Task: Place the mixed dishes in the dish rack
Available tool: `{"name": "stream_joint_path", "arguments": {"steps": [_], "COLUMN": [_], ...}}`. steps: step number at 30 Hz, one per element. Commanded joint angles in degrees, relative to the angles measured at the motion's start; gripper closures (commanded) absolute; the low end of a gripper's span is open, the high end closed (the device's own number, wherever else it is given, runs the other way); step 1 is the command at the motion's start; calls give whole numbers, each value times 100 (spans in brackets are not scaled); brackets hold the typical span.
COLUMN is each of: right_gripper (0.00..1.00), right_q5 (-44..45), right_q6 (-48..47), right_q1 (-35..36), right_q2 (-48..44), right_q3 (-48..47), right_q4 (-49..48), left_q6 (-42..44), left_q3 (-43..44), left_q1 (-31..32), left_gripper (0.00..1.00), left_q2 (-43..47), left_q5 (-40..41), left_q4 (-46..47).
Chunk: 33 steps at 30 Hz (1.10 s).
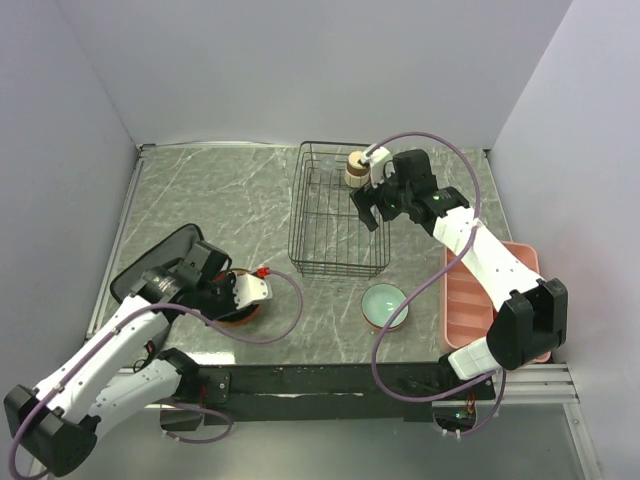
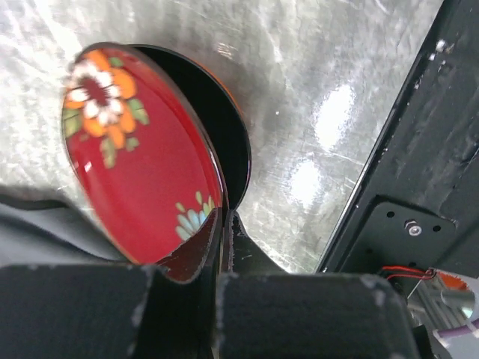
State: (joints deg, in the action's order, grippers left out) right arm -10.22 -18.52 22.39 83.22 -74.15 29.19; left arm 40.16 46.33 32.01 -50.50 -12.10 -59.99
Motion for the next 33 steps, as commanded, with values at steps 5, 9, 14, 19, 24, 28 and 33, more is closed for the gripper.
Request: {"name": "stream_joint_path", "arguments": {"steps": [5,9,14,19,24,28,33], "right_gripper": [0,0,0,0,0,0,0], "right_q5": [2,-24,-892,-2299,-2950,-2758,-2573], "right_q6": [-81,15,1039,3737,4945,4999,4894], "right_q1": [221,283,459,485,1178,1277,776], "right_q2": [80,72,-95,62,326,327,-156], "right_q3": [-266,-328,-609,-286,-39,426,1060], "right_q4": [-177,-159,43,-544,-1195,-1346,-1206], "left_q6": [-184,-184,-263,-360,-466,-352,-70], "left_q3": [78,166,96,78,263,97,-483], "left_q1": [-124,-195,-265,-336,-406,-380,-231], "left_gripper": [99,99,99,99,99,99,99], "left_q2": [339,330,400,374,164,102,356], "left_q5": [93,94,155,94,50,-29,-196], "left_q4": [-93,-40,101,311,356,286,452]}}
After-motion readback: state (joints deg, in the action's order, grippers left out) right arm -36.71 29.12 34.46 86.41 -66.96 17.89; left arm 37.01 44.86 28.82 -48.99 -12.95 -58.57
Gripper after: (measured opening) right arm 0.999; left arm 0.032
